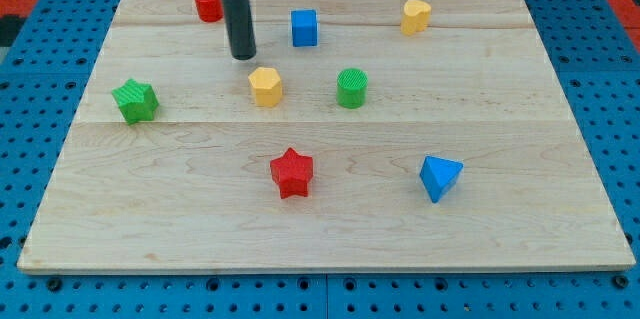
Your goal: Move the green circle and the blue cube parallel to the left of the yellow heart
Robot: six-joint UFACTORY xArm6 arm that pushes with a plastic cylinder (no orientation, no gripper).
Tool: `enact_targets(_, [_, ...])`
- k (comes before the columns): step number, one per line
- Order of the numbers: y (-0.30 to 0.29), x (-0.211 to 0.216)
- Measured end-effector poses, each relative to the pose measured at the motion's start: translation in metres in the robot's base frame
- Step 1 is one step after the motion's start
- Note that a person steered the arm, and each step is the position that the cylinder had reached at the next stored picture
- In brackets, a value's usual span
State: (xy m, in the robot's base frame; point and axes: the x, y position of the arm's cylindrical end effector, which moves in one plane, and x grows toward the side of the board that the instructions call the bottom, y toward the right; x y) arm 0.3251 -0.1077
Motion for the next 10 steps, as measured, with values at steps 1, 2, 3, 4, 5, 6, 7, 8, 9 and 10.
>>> enact_targets(1, [0.043,-0.042])
enact_targets(2, [0.092,-0.017])
enact_targets(3, [0.095,-0.014])
enact_targets(4, [0.114,-0.028])
enact_targets(5, [0.134,-0.033])
enact_targets(6, [0.123,0.01])
enact_targets(7, [0.168,0.016])
enact_targets(8, [0.19,0.023])
enact_targets(9, [0.191,0.028])
enact_targets(10, [0.191,0.033])
